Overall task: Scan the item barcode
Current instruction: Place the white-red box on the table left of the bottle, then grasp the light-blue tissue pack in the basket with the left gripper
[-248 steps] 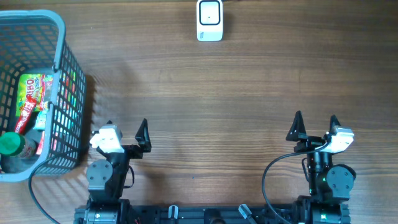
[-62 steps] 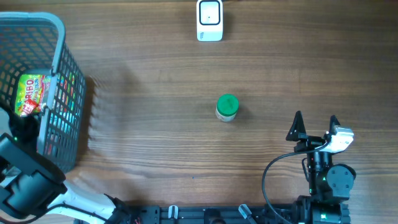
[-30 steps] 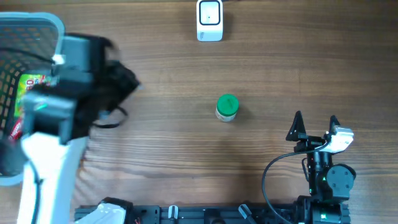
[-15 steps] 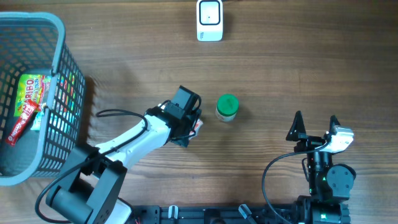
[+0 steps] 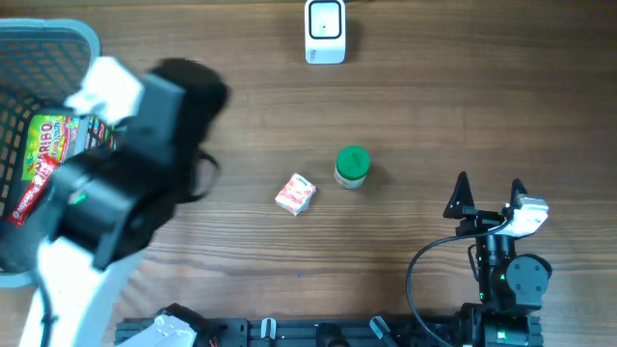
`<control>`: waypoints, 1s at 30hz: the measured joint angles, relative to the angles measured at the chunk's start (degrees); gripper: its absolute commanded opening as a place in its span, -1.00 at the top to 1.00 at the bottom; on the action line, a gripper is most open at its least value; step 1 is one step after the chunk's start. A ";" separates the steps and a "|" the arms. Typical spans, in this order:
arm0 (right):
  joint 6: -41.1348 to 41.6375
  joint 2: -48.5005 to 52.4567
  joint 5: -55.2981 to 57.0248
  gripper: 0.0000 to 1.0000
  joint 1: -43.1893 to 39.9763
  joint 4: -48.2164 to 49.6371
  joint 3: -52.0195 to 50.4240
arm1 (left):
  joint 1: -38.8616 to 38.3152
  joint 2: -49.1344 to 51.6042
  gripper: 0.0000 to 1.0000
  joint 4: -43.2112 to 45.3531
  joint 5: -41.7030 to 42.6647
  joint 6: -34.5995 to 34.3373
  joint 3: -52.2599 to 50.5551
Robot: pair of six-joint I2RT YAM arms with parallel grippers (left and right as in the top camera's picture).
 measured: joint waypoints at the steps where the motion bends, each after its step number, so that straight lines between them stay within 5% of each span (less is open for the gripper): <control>1: 0.00 0.00 0.00 -1.00 0.00 0.02 0.00 | 5.29 -1.66 -1.00 1.27 -2.67 0.57 0.39; 6: 0.02 0.00 -0.17 -1.00 0.00 -0.02 0.00 | 38.40 -2.12 -1.00 2.99 -3.67 -1.03 0.61; 10: 0.02 0.00 -0.15 -1.00 0.00 0.00 0.00 | 61.66 5.33 -1.00 8.13 14.51 2.91 0.61; 13: 0.02 0.00 -0.15 -1.00 0.00 0.02 0.00 | 66.97 20.96 -0.97 10.95 32.15 17.94 0.76; 15: 0.00 0.00 -0.15 -1.00 0.00 0.02 0.00 | 66.73 27.41 -0.90 8.24 36.46 22.53 0.94; 21: 0.00 0.00 -0.15 -1.00 0.00 0.02 0.00 | 65.90 39.10 -1.00 2.08 36.76 26.69 -1.77; 25: 0.00 0.00 -0.17 -1.00 0.00 0.00 0.00 | 65.55 38.91 -0.99 9.44 35.85 27.71 -11.30; 27: 0.00 0.00 -0.15 -0.99 0.00 0.02 0.00 | 64.89 39.01 -0.69 12.17 35.71 27.96 -15.56; 28: 0.02 0.00 -0.15 -1.00 0.00 0.02 0.00 | 64.61 39.01 -0.10 13.68 35.74 28.13 -17.57; 30: 0.00 0.00 -0.15 -1.00 0.00 0.02 0.00 | 64.54 38.99 0.56 14.64 35.71 28.30 -18.53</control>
